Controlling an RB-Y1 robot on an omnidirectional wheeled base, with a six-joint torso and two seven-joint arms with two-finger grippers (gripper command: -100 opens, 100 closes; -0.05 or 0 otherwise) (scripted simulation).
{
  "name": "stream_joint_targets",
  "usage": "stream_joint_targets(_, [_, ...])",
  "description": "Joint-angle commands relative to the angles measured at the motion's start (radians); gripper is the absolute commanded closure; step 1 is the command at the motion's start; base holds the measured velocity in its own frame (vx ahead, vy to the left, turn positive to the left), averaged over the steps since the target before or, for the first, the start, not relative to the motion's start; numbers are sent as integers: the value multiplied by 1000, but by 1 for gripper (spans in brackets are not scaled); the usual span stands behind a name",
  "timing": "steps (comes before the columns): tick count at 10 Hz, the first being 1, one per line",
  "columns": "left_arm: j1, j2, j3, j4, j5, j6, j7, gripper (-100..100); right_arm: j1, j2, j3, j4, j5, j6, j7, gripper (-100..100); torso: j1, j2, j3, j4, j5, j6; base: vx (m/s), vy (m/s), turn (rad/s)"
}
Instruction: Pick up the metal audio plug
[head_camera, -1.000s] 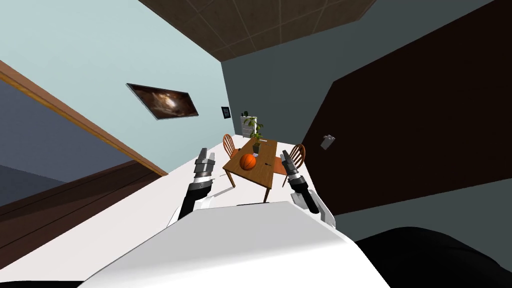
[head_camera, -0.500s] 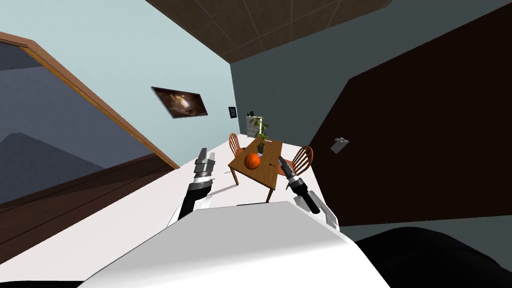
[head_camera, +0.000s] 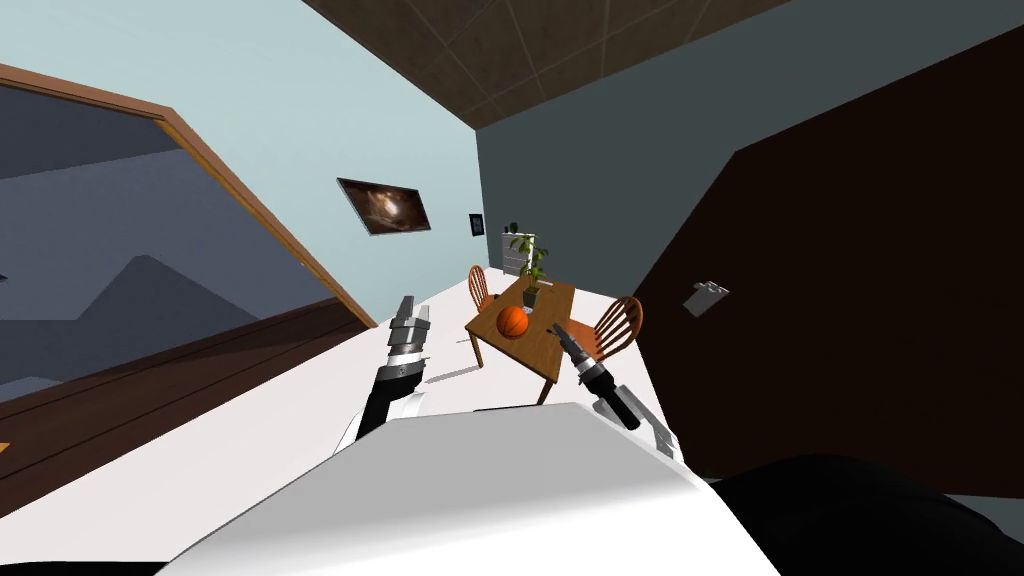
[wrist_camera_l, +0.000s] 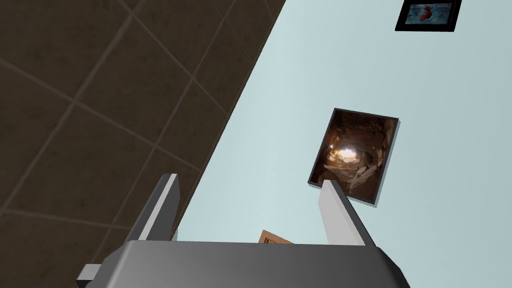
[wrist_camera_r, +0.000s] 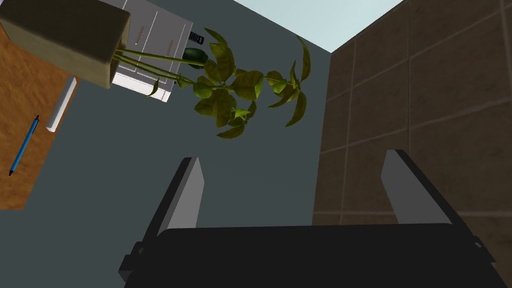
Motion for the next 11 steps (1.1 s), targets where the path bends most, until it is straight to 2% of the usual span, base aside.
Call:
stream_joint_targets(1, [0, 0, 0, 0, 0, 0, 0, 0, -3, -39, 28, 50, 26, 10, 1, -100, 0, 0, 0, 0, 0, 0, -4, 25, 275])
stream_joint_targets(2, [0, 0, 0, 0, 0, 0, 0, 0, -3, -39, 28, 55, 26, 10, 1, -100, 1, 0, 0, 0, 0, -1, -3, 16, 101])
stream_joint_targets(3, [0, 0, 0, 0, 0, 0, 0, 0, -7, -74, 50, 89, 47, 12, 2, -100, 0, 0, 0, 0, 0, 0, -2, 27, 226])
stream_joint_targets(4, [0, 0, 0, 0, 0, 0, 0, 0, -7, -74, 50, 104, 47, 12, 2, -100, 1, 0, 0, 0, 0, -1, 2, 18, 108])
stream_joint_targets(5, [0, 0, 0, 0, 0, 0, 0, 0, -12, -109, 73, 132, 69, 14, 2, -100, 0, 0, 0, 0, 0, 0, 2, 27, 251])
stream_joint_targets(6, [0, 0, 0, 0, 0, 0, 0, 0, -12, -109, 73, 165, 69, 14, 2, -100, 1, -1, 0, 0, 0, -1, 4, 14, 126])
stream_joint_targets(7, [0, 0, 0, 0, 0, 0, 0, 0, -17, -144, 97, 192, 91, 15, 3, -100, 0, 0, 0, 0, 0, 0, 5, 25, 272])
stream_joint_targets(8, [0, 0, 0, 0, 0, 0, 0, 0, -17, -144, 97, 224, 91, 15, 3, -100, 0, -1, 0, 0, 0, -1, 7, 14, 132])
stream_joint_targets(9, [0, 0, 0, 0, 0, 0, 0, 0, -23, -179, 122, 252, 114, 15, 4, -100, 0, -1, 0, 0, 0, 0, 11, 24, 221])
stream_joint_targets(10, [0, 0, 0, 0, 0, 0, 0, 0, -23, -179, 122, 284, 114, 15, 4, -100, 0, -1, 0, 0, 0, 0, 11, 17, 148])
stream_joint_targets(11, [0, 0, 0, 0, 0, 0, 0, 0, -29, -212, 147, 311, 137, 15, 6, -100, 0, -1, 0, 0, 0, 0, 13, 21, 264])
